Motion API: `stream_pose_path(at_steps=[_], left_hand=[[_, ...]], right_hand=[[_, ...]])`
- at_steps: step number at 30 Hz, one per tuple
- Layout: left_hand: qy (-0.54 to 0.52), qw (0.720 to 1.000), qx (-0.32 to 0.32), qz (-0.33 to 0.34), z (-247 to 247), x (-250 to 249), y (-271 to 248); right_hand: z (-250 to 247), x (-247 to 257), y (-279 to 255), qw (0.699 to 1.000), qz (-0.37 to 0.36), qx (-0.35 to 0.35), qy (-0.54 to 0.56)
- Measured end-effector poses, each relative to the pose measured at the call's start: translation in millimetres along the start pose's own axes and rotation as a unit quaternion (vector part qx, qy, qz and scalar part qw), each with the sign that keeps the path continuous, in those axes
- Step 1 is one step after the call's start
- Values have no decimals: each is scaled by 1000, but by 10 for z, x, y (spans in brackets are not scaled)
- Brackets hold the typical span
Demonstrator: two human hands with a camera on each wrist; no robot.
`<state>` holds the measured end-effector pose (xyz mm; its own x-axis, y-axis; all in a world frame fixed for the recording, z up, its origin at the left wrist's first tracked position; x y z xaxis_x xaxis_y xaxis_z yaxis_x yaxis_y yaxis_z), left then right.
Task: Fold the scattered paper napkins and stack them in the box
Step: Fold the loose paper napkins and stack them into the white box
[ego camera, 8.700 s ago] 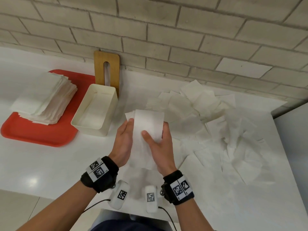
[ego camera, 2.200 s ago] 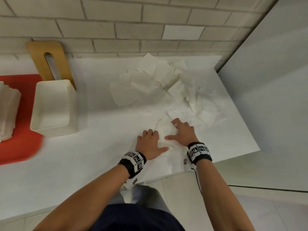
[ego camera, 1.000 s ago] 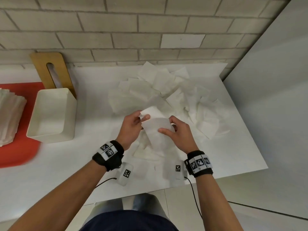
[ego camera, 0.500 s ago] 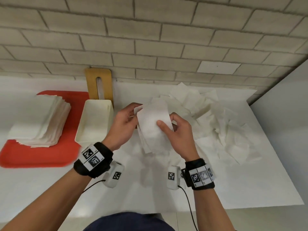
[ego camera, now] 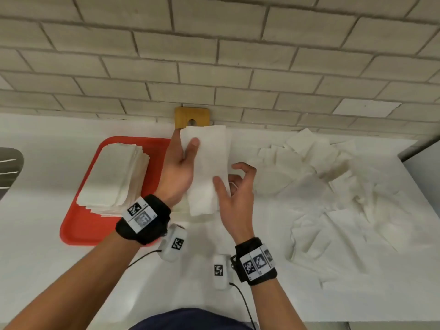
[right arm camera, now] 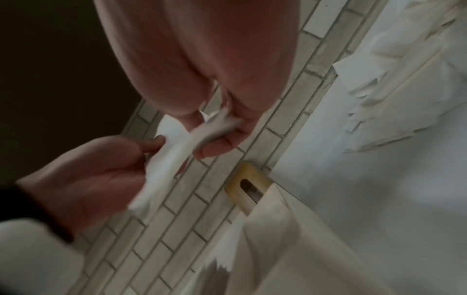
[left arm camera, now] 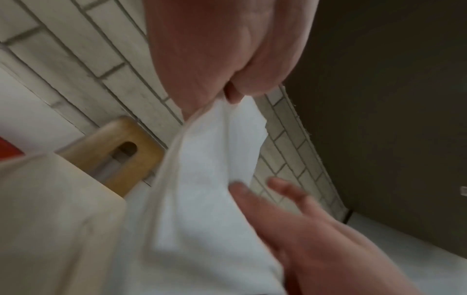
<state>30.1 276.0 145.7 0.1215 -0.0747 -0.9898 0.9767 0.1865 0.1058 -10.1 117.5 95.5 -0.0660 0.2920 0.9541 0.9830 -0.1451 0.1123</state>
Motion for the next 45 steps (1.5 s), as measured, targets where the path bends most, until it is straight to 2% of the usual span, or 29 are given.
stream_pose_path(at_steps=[2, 4, 6, 9, 11, 14, 16, 17, 19, 20, 22, 23, 25, 26, 28, 30, 32, 35, 38, 39, 41, 45], left_hand=[[82, 996, 24, -11, -193, 104, 216], [207, 977, 55, -9, -349, 260, 431], [288, 954, 84, -5, -429, 410, 600], [372, 918, 137, 16, -444, 634, 782], [455, 868, 196, 5, -403, 836, 879], [593, 759, 269, -35, -336, 1050, 920], [663, 695, 279, -10, -270, 1132, 945], [679, 683, 268, 20, -236, 1144, 938], [676, 701, 204, 96, -155, 1055, 847], [657, 724, 168, 126, -105, 986, 749], [581, 788, 128, 158, 88, 863, 473], [539, 817, 128, 162, 225, 818, 302], [471, 852, 154, 167, 539, 793, -62], [439, 866, 179, 161, 712, 823, -246], [381, 885, 237, 126, 1086, 953, -618], [350, 886, 297, 67, 1470, 1174, -949], [330, 881, 339, 5, 1849, 1422, -1230], [321, 874, 355, -89, 2374, 1754, -1488], [348, 858, 347, -151, 2804, 1982, -1652], [361, 856, 338, -153, 2907, 2039, -1690], [370, 859, 317, -155, 3044, 2144, -1726], [327, 880, 308, -152, 3111, 2037, -1716]], right_hand=[[180, -109, -36, 997, -24, 5, -69], [396, -253, 3, 979, -52, 34, -196], [599, -365, 83, 950, -35, 70, -302], [858, -405, 147, 885, -19, 155, -438], [967, -344, 143, 846, -21, 212, -489], [1037, -258, 126, 822, -35, 262, -504], [954, -196, 123, 824, -34, 266, -499], [855, -166, 135, 837, -31, 248, -488], [553, -156, 173, 877, -46, 171, -447], [346, -186, 169, 896, -55, 128, -422], [-158, -316, 132, 924, -55, 67, -372], [-444, -406, 93, 933, -47, 48, -353], [-1036, -654, 2, 940, -24, 29, -340], [-1330, -804, -31, 939, -13, 36, -342], [-1879, -1162, -80, 925, 19, 96, -367], [-2386, -1501, -106, 878, 61, 185, -437], [-2869, -1760, -135, 832, 124, 230, -489], [-3357, -2056, -210, 815, 216, 235, -484], [-3418, -2252, -322, 788, 209, 248, -523], [-3390, -2286, -357, 786, 197, 242, -533], [-3331, -2388, -408, 807, 190, 224, -513], [-3335, -2349, -467, 893, 154, 170, -388]])
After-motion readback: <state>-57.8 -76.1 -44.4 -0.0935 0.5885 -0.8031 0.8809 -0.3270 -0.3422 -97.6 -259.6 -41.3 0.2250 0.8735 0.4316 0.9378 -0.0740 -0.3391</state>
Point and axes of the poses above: each hand's wrist, its own y-axis towards the middle knuckle, its own z-axis out of the palm, x = y × z, the point moved 3 cm from there along y, towards the middle knuckle, and after that the axes turned 11 degrees about -y, right-handed, at the moved point
